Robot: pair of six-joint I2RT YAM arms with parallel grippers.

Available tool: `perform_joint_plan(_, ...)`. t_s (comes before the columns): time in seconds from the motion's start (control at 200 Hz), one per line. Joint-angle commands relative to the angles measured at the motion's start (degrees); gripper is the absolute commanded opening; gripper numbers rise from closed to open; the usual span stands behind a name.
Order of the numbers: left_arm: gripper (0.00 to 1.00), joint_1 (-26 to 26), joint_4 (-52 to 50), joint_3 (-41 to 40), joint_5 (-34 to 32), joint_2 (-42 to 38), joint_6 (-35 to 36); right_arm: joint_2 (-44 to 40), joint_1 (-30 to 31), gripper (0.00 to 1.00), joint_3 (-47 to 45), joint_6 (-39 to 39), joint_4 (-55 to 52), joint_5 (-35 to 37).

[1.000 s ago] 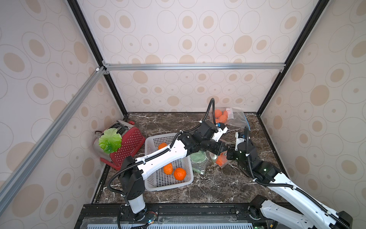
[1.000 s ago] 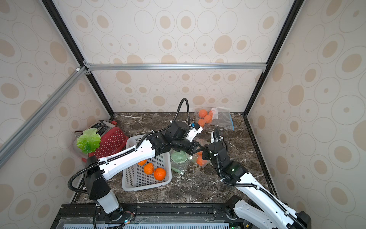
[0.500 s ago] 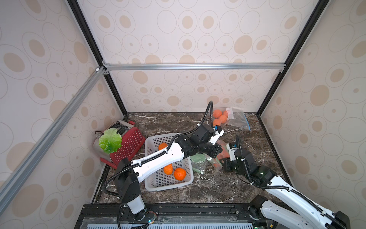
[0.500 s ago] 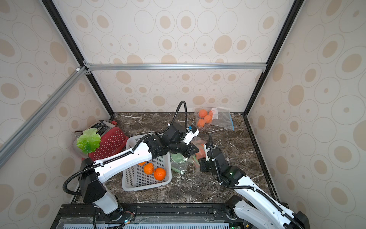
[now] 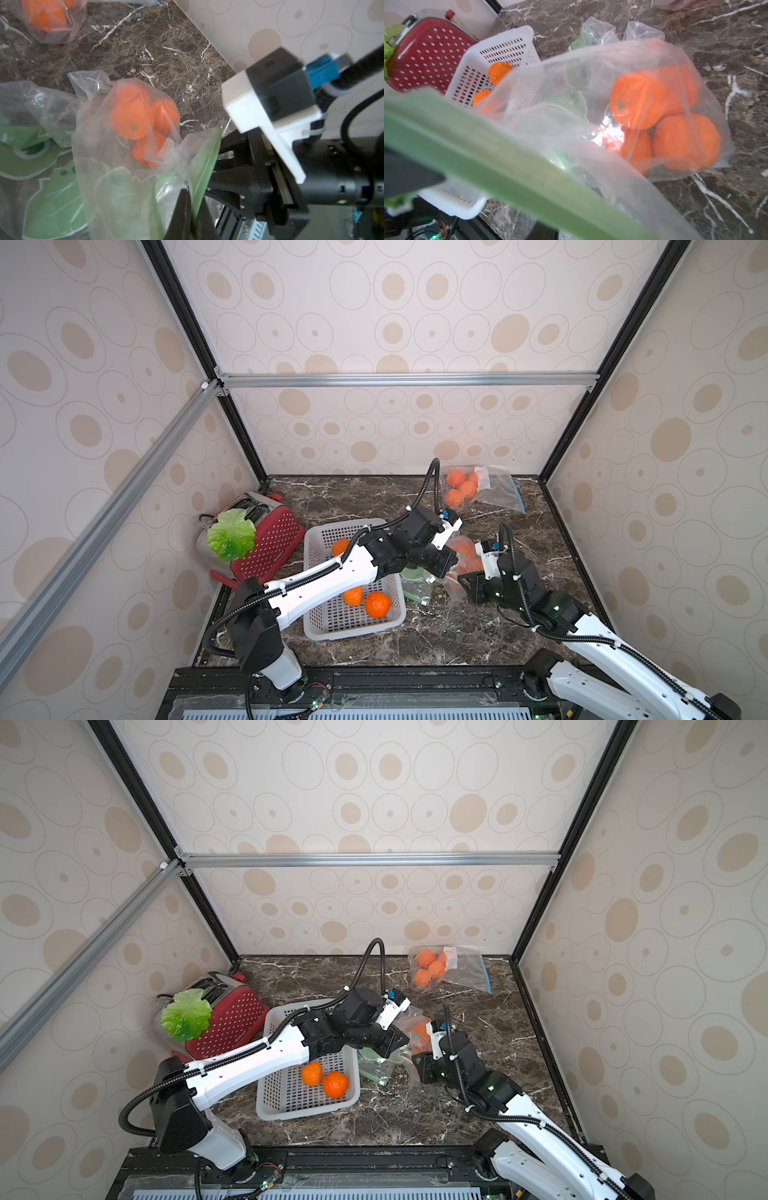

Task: Open the zip-top bag and take out the orange
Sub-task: Pick up the orange from the zipper food storage bag.

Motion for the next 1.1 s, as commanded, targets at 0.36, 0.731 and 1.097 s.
perform_joint_plan(0.36,0.0,0.4,7.9,-2.9,4.2,0.4,-5.5,9.9,-0.2,0.29,-2.9,21.2,16.2,12.9)
perform_joint_plan(0.731,0.01,0.4,12.9,-5.2,8.4,0.7,-10.4,12.8,-0.2,0.35,-1.0,22.6,8.6,18.8)
perform_joint_plan(1.097,0.62,2.4,1.9,-4.0,-9.3,-4.8,0.8,4.6,-5.1,0.34,-2.0,16.6,-11.8,25.0)
